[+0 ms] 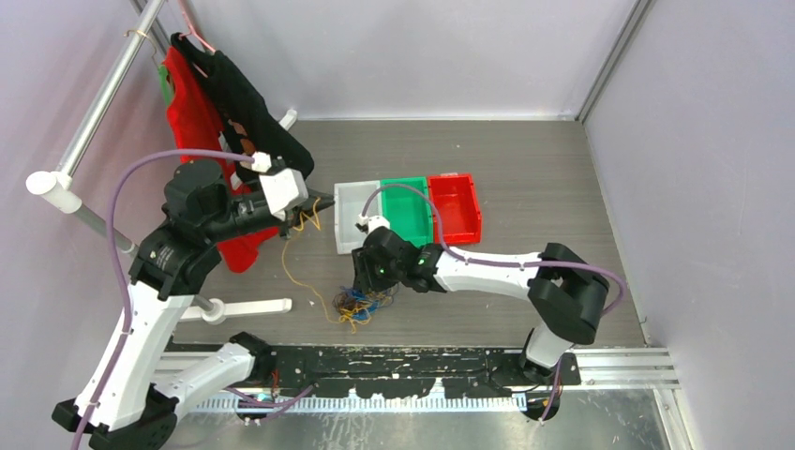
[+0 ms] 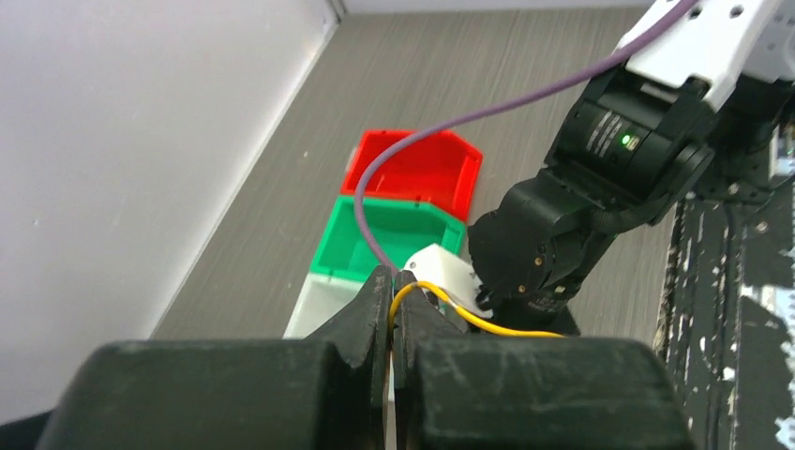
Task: Untangle the cables
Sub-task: Untie the cable.
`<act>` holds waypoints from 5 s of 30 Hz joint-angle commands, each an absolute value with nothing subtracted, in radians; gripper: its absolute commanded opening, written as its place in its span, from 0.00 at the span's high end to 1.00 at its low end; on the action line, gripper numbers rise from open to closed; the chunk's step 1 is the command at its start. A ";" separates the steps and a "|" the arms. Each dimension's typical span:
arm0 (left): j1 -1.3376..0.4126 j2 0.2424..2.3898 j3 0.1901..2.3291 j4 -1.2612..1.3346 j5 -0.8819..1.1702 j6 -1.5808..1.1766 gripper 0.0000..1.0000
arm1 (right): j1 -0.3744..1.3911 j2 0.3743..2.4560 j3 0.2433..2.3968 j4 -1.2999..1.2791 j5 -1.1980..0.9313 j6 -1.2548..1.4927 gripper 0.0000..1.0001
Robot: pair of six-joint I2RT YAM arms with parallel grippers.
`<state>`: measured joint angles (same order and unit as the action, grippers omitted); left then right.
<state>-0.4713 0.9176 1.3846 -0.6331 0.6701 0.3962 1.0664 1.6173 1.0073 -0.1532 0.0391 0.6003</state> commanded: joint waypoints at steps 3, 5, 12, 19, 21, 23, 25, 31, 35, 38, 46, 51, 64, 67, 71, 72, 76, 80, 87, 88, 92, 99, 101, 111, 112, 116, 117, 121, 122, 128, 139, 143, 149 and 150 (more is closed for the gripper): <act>-0.472 0.848 1.309 -0.776 0.579 0.542 1.00 | 1.075 1.618 1.026 -0.159 0.049 0.637 0.73; -0.472 0.825 1.255 -0.849 0.599 0.593 1.00 | 1.066 1.587 0.992 -0.164 0.075 0.661 0.87; -0.472 0.788 1.025 -1.026 0.711 0.773 0.99 | 1.034 1.477 0.865 -0.180 0.145 0.762 0.99; -0.473 0.809 0.877 -1.016 0.746 0.908 0.68 | 1.034 1.409 0.797 -0.175 0.166 0.781 0.99; -0.472 0.834 0.853 -1.014 0.738 0.952 0.64 | 1.034 1.400 0.793 -0.181 0.167 0.775 0.99; -0.475 0.855 0.825 -1.012 0.731 1.008 0.61 | 1.033 1.395 0.793 -0.185 0.166 0.772 0.99; -0.475 0.867 0.790 -0.990 0.715 1.067 0.57 | 1.032 1.388 0.787 -0.184 0.161 0.771 0.99; -0.506 0.900 0.649 -0.737 0.638 1.157 0.47 | 1.026 1.354 0.757 -0.173 0.152 0.773 0.98; -0.538 0.983 0.607 -0.640 0.621 1.277 0.37 | 1.013 1.335 0.747 -0.172 0.139 0.770 0.98; -0.555 1.024 0.550 -0.486 0.577 1.359 0.40 | 1.003 1.326 0.744 -0.167 0.122 0.768 0.98; -0.558 1.097 0.485 -0.370 0.550 1.563 0.51 | 0.975 1.313 0.731 -0.161 0.068 0.771 0.98; -0.566 1.075 0.449 -0.291 0.513 1.623 0.99 | 0.958 1.289 0.716 -0.176 0.034 0.769 0.98; -0.571 0.722 0.702 -0.668 0.748 1.679 1.00 | 0.910 1.016 0.752 0.007 0.034 0.466 0.29; -0.572 0.700 0.723 -0.667 0.762 1.679 1.00 | 0.911 1.061 0.809 0.058 -0.082 0.425 0.28; -0.572 0.690 0.755 -0.649 0.772 1.648 1.00 | 0.936 1.099 0.812 0.232 -0.206 0.422 0.28; -0.572 0.688 0.766 -0.648 0.775 1.641 1.00 | 0.946 1.107 0.811 0.265 -0.226 0.422 0.29; -0.572 0.685 0.798 -0.648 0.789 1.606 1.00 | 0.960 1.140 0.805 0.384 -0.381 0.461 0.39; -0.572 0.680 0.821 -0.647 0.814 1.592 1.00 | 0.962 1.174 0.781 0.474 -0.457 0.524 0.42; -0.573 0.678 0.842 -0.631 0.841 1.586 1.00 | 0.961 1.243 0.785 0.584 -0.558 0.588 0.42; -0.573 0.680 0.845 -0.625 0.841 1.584 1.00 | 0.961 1.259 0.790 0.597 -0.579 0.596 0.42; -0.572 0.698 0.869 -0.602 0.836 1.573 1.00 | 0.960 1.310 0.805 0.658 -0.628 0.635 0.42; -0.573 0.750 0.934 -0.561 0.823 1.557 1.00 | 0.960 1.297 0.768 0.733 -0.603 0.661 0.43; -0.573 0.763 0.945 -0.550 0.826 1.559 1.00 | 0.960 1.298 0.766 0.759 -0.600 0.670 0.45; -0.578 0.842 1.008 -0.447 0.784 1.544 1.00 | 0.958 1.397 0.727 1.072 -0.621 0.855 0.62; -0.579 0.851 1.018 -0.435 0.779 1.543 1.00 | 0.958 1.410 0.730 1.097 -0.618 0.872 0.63; -0.584 0.891 1.058 -0.393 0.759 1.548 1.00 | 0.959 1.446 0.726 1.162 -0.602 0.916 0.68; -0.583 0.901 1.071 -0.383 0.751 1.548 1.00 | 0.958 1.451 0.720 1.169 -0.597 0.921 0.69; -0.583 0.946 1.143 -0.341 0.726 1.539 1.00 | 0.944 1.444 0.670 1.183 -0.556 0.926 0.73; -0.583 0.962 1.159 -0.326 0.721 1.539 1.00 | 0.939 1.442 0.655 1.186 -0.545 0.926 0.74; -0.582 1.044 1.301 -0.256 0.701 1.504 1.00 | 0.919 1.444 0.596 1.184 -0.509 0.919 0.75; -0.586 1.068 1.401 -0.229 0.682 1.462 1.00 | 0.907 1.473 0.587 1.062 -0.509 0.882 0.72; -0.600 1.071 1.432 -0.215 0.666 1.423 1.00 | 0.907 1.455 0.612 0.907 -0.518 0.827 0.70; -0.607 1.099 1.530 -0.189 0.640 1.371 1.00 | 0.914 1.405 0.609 0.706 -0.511 0.740 0.65; -0.607 1.104 1.545 -0.189 0.640 1.368 1.00 | 0.916 1.398 0.610 0.673 -0.507 0.727 0.64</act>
